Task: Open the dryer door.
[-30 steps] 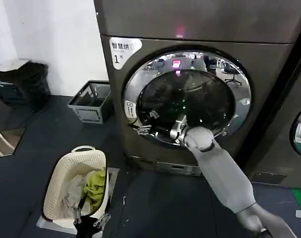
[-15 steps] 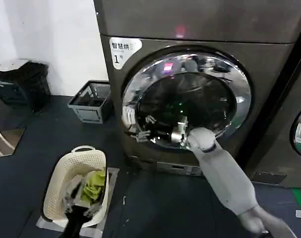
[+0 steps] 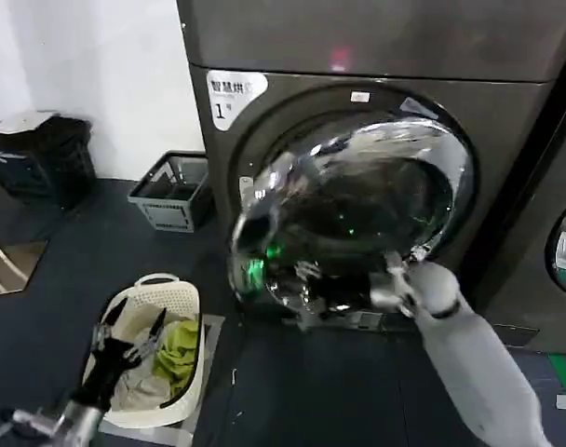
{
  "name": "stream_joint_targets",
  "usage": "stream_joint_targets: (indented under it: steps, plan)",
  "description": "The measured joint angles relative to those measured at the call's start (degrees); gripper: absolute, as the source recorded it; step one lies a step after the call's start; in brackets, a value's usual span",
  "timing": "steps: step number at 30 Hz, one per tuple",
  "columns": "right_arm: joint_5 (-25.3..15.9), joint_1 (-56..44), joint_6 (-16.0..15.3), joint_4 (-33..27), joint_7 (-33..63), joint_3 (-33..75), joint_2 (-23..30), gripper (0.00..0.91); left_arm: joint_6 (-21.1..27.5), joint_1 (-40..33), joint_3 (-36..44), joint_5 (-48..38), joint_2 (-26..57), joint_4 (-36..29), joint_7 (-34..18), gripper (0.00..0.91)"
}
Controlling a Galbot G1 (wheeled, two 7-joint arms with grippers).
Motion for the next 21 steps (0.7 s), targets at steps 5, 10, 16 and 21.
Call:
stream_joint_targets:
  steps: [5, 10, 16, 21]
  plan:
    - [2.4, -15.8, 4.9, 8.8, -0.3, 17.6, 0.2, 0.907, 2.2, -6.7, 6.0, -3.8, 5.8, 2.9, 2.3, 0.907]
    - [3.0, -29.5, 6.8, 14.6, 7.5, 36.5, 5.2, 0.907, 5.3, -16.2, 14.7, -11.7, 13.4, 5.0, 5.2, 0.907]
    - [3.0, -40.3, 6.9, 19.7, 22.5, 52.3, 14.3, 0.907, 8.2, -29.4, 27.7, -21.3, 21.1, 6.8, 7.4, 0.907]
    - [1.2, -42.8, 4.7, 20.5, 40.3, 57.3, 18.0, 0.907, 9.3, -38.7, 39.1, -22.6, 21.9, 6.0, 11.1, 0.907]
